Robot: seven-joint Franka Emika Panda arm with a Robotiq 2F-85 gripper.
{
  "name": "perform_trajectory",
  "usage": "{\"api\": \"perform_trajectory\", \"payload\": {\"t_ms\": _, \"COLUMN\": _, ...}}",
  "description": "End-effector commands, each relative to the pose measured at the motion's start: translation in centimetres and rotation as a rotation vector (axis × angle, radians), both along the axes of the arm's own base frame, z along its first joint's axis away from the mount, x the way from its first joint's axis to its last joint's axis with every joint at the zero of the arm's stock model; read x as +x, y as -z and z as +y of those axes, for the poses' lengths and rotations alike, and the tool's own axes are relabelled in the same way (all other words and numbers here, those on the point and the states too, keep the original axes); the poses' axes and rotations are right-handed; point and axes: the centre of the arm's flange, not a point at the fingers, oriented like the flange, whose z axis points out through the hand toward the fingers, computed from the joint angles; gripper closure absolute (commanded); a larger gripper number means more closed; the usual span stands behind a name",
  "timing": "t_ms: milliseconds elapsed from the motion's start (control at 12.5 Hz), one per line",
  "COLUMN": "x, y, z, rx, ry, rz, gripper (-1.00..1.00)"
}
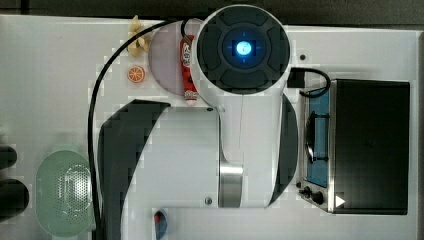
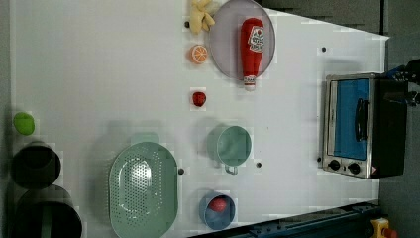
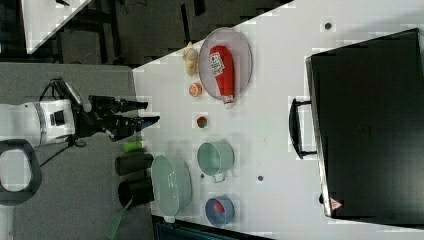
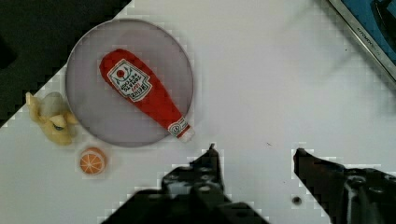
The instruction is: Pick ketchup from plate and place it on table.
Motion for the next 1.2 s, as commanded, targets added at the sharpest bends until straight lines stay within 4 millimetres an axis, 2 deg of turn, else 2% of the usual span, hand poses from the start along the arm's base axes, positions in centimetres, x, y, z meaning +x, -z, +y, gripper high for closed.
{"api": "perform_trajectory", "payload": {"t_ms": 80, "x": -7.2, "y": -6.2, "z": -2.2, "rx": 0.014, "ry": 0.095, "rz": 0.045, "gripper": -0.6}}
{"api": "perform_trajectory", "payload": {"t_ms": 240, "x": -7.0, "y": -5.6, "z": -1.8, "rx": 0.013, "ry": 0.084, "rz": 0.055, "gripper": -1.0}}
{"api": "perform_trajectory", "payload": {"t_ms": 400, "x": -6.1, "y": -4.2, "z": -0.9, "rx": 0.012, "ry": 0.062, "rz": 0.074, "gripper": -1.0}}
{"api": "perform_trajectory", "payload": {"t_ms": 560, "x": -4.8, "y": -2.0, "z": 0.3, "rx": 0.013, "ry": 0.035, "rz": 0.106, "gripper": -1.0}}
{"api": "perform_trajectory", "payload": {"t_ms": 960, "x": -0.1, "y": 5.8, "z": 3.1, "rx": 0.035, "ry": -0.144, "rz": 0.145, "gripper": -1.0}}
{"api": "perform_trajectory", "payload": {"t_ms": 1200, "x": 2.7, "y": 11.7, "z": 4.1, "rx": 0.061, "ry": -0.298, "rz": 0.157, "gripper": -1.0}}
